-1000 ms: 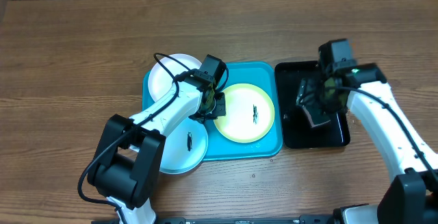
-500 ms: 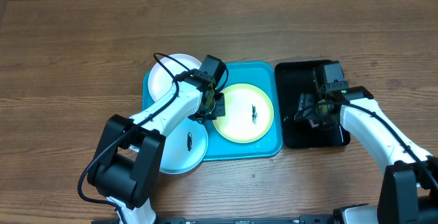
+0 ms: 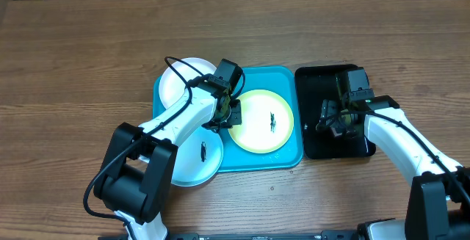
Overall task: Clean dirty plates on tray and stack at the side
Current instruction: 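Align the right gripper over the green sponge and close on it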
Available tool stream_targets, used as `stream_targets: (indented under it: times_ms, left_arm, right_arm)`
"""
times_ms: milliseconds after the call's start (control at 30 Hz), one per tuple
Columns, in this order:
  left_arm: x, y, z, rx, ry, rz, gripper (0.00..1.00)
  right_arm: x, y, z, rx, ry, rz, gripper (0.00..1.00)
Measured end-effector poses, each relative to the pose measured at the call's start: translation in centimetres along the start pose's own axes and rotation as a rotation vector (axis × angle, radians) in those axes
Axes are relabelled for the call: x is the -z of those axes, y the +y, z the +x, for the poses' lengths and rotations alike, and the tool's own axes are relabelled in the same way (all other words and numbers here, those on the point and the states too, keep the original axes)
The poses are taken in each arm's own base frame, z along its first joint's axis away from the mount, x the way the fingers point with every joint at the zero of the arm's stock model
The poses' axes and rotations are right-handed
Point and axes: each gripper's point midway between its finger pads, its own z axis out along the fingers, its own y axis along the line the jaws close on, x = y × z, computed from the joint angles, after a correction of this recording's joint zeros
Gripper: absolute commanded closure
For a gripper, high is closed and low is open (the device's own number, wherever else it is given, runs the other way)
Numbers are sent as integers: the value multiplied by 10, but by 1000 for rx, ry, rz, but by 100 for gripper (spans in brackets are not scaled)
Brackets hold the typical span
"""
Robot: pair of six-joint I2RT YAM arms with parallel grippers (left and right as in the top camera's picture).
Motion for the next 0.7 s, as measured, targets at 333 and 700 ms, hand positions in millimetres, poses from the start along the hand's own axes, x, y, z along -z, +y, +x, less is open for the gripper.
stream_targets:
  times_ms: [333, 700]
  left_arm:
    - [0, 3, -1, 0, -6, -15, 91]
    - [0, 3, -1, 0, -6, -17, 90]
  right_arm:
    - [-3, 1, -1, 76, -16, -5, 21]
    - [-17, 6, 18, 227, 2, -49, 59]
